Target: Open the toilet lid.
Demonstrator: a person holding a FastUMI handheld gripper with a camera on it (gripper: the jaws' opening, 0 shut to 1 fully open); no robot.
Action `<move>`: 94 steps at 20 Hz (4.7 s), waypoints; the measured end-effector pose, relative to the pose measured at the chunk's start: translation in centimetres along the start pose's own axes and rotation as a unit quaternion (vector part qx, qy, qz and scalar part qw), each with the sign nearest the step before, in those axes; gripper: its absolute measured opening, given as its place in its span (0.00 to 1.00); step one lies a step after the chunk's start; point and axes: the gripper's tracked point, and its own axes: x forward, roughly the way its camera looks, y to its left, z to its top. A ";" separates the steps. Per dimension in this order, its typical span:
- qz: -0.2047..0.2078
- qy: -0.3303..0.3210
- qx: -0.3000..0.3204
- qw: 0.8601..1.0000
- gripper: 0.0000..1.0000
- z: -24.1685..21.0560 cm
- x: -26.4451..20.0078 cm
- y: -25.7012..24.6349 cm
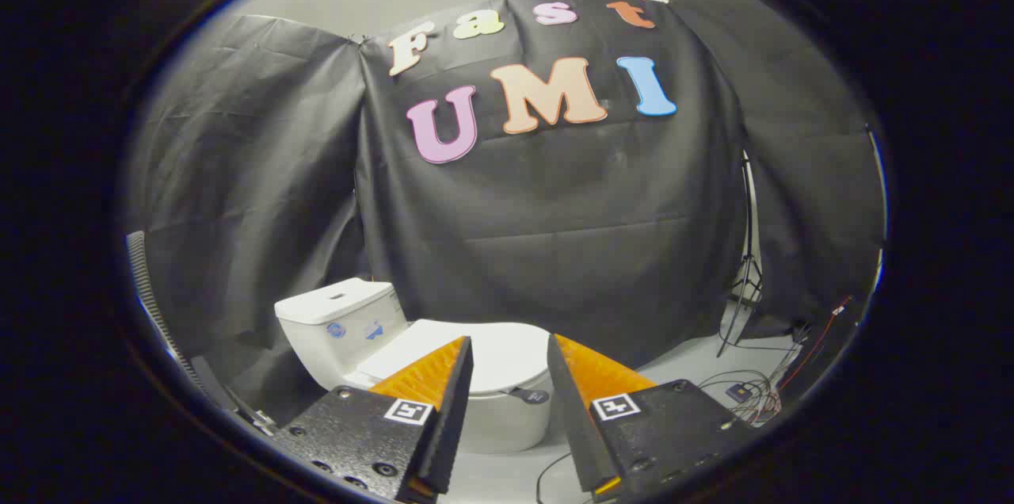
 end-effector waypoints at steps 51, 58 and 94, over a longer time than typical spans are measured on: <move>-0.029 -0.077 0.543 0.836 0.53 -8.5 17.1 0.3; -0.062 0.001 0.574 0.817 0.53 -15.5 19.0 -0.2; 0.004 0.030 0.555 0.831 0.01 -12.4 24.1 -1.1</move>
